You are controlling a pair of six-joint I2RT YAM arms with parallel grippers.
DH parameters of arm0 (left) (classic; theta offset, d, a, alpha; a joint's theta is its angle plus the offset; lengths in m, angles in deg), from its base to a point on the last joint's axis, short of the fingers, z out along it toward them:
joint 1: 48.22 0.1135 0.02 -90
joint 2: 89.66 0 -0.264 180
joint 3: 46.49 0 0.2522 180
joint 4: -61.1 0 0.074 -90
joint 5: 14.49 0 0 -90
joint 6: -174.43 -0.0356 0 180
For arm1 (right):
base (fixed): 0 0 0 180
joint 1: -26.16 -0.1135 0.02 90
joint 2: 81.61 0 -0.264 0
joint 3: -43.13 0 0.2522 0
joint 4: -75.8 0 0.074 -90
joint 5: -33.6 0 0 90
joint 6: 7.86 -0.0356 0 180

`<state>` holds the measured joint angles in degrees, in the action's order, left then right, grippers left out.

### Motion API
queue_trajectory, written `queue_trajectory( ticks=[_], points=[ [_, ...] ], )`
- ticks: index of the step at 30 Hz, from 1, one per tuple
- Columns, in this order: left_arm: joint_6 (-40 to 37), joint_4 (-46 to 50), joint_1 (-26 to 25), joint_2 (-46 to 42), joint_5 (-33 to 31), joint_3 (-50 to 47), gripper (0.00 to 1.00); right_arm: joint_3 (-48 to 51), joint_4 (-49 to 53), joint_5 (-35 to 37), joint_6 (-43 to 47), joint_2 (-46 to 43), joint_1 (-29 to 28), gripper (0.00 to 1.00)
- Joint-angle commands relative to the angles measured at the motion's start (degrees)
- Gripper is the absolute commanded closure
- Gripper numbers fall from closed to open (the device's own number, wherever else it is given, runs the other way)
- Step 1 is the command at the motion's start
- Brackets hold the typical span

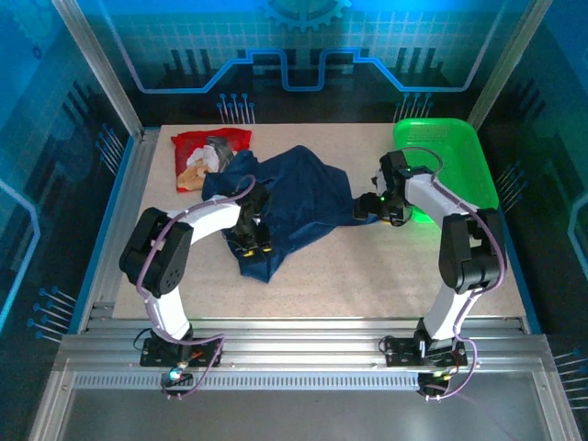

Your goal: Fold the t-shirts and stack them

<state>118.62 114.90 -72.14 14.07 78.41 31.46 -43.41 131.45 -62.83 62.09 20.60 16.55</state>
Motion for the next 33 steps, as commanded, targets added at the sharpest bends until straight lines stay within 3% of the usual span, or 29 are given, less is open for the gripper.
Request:
queue_trajectory(
  ticks=[1,6,9,16,23,29,31,33],
  points=[
    [-1.11,3.33,1.14,-2.49,-4.86,-2.13,0.71,0.04,-1.17,-0.68,-1.48,2.73,0.99,0.25],
    [-2.23,2.36,3.38,-5.78,-5.15,-3.94,0.93,-2.11,-1.5,-0.05,-3.64,5.96,0.9,0.3],
    [-2.6,1.95,5.13,-9.52,-4.77,-5.63,0.98,-4.35,-0.8,1.48,-4.62,8.62,0.83,0.36],
    [-4.78,-0.3,11.66,-22.6,-3.74,-10.39,1.0,-7.78,1.04,6.53,-8.1,13.79,0.91,0.57],
    [-6.51,-1.65,17.8,-31.92,-2.78,-15.78,1.0,-6.51,0.48,9.27,-10.74,14.97,1.24,0.85],
    [1.26,-8.02,19.62,-36.4,10.55,-26.84,0.8,-3.19,-1.1,11.25,-12.73,12.26,1.87,0.9],
    [5.89,-4.95,19.62,-38.24,7.56,-28.83,0.73,-3.16,-0.76,12.09,-12.82,11.64,1.87,0.91],
    [8.26,-1.26,19.62,-42.92,2.27,-27.79,0.57,-2.84,-0.5,12.56,-12.82,10.86,1.87,0.93]
  ],
)
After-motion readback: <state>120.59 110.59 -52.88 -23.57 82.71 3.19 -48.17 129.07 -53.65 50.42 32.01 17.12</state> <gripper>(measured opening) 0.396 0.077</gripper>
